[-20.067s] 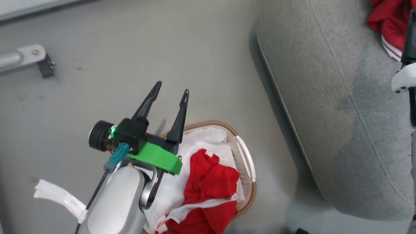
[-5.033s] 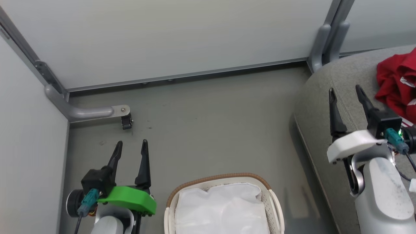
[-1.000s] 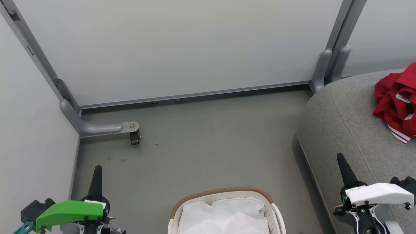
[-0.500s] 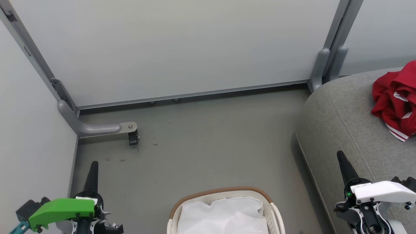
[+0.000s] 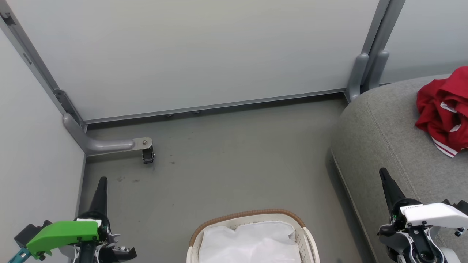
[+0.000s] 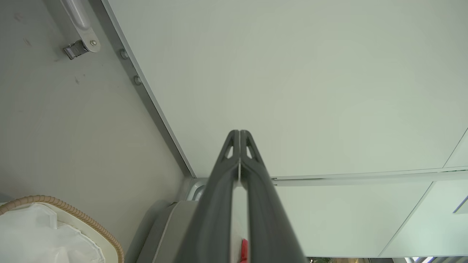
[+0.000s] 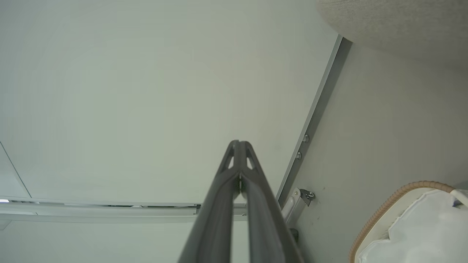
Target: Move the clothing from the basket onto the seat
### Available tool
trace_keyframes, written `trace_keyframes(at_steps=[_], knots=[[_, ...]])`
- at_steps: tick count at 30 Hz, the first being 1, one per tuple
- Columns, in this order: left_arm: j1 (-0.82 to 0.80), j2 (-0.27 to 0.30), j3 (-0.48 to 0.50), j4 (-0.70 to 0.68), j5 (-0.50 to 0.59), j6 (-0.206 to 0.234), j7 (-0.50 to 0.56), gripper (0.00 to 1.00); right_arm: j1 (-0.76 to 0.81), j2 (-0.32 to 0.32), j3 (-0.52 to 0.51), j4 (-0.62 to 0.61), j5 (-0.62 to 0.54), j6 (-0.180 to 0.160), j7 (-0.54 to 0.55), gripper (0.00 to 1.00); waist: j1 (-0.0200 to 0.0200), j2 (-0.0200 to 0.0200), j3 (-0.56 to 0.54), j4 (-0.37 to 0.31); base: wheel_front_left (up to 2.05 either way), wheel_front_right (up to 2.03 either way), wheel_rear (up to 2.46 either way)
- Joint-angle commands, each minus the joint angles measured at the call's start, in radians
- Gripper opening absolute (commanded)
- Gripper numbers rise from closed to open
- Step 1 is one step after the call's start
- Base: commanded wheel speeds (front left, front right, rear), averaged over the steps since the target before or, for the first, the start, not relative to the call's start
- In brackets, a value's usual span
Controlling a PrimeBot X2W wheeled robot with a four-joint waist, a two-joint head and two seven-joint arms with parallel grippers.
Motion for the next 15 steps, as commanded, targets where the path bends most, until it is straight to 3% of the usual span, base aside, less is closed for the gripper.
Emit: trace_keyframes(at_steps=[1, 15], knots=[[-0.022, 0.005, 0.007, -0.008, -0.019, -0.005, 0.007, 0.0, -0.017, -0.006, -0.004, -0.007, 0.02, -0.001, 0.007, 0.0, 0.0, 0.0, 0.0, -0.001, 0.0, 0.0, 0.0], [-0.032, 0.004, 0.027, -0.01, -0.103, -0.012, 0.033, 0.0, -0.018, -0.007, -0.011, -0.01, 0.116, -0.001, 0.032, 0.0, 0.0, 0.0, 0.002, -0.009, 0.0, 0.0, 0.0]])
